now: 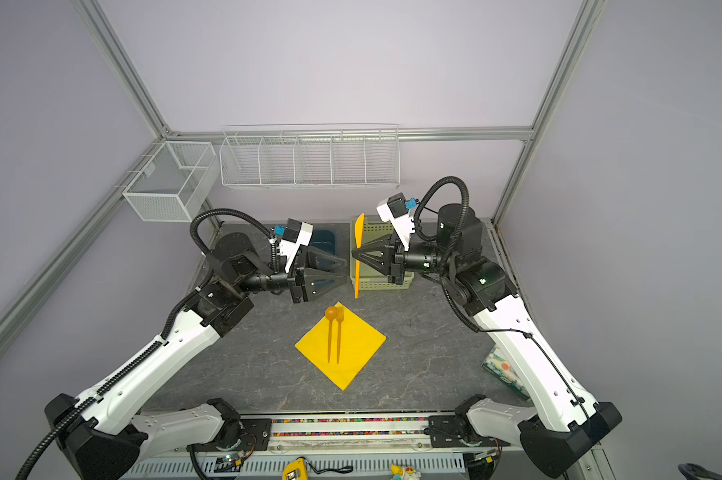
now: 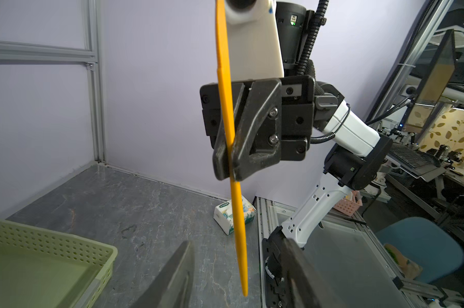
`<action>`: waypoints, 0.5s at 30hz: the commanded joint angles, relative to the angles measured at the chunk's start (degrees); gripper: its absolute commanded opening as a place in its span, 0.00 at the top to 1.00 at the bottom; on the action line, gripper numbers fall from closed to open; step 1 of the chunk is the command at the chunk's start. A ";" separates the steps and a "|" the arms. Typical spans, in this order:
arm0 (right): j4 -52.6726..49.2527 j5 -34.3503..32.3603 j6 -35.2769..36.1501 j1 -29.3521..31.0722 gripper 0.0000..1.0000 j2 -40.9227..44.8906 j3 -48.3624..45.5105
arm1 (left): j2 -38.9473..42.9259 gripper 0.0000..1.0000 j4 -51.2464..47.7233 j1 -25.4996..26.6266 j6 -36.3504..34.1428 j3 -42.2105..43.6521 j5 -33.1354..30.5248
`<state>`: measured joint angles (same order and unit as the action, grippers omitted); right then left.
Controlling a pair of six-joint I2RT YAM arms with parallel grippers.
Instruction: Place the utensils on the paper napkin and roll it up
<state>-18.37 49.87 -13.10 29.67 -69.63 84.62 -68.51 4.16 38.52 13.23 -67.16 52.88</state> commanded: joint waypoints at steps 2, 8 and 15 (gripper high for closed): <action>1.95 5.82 0.18 0.50 0.93 0.89 2.34 | -1.86 0.48 -2.70 2.76 -4.14 -3.55 1.48; 1.23 6.12 -0.54 0.74 0.93 1.75 3.63 | -2.91 0.57 -5.18 5.31 -6.36 -5.17 0.98; -0.35 5.95 -0.29 0.92 0.93 2.33 4.69 | -3.48 0.70 -6.51 6.87 -7.18 -5.90 1.69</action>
<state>-18.44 54.35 -13.72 30.24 -68.36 87.53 -71.61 -1.04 44.88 7.81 -71.16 53.47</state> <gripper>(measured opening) 0.077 0.307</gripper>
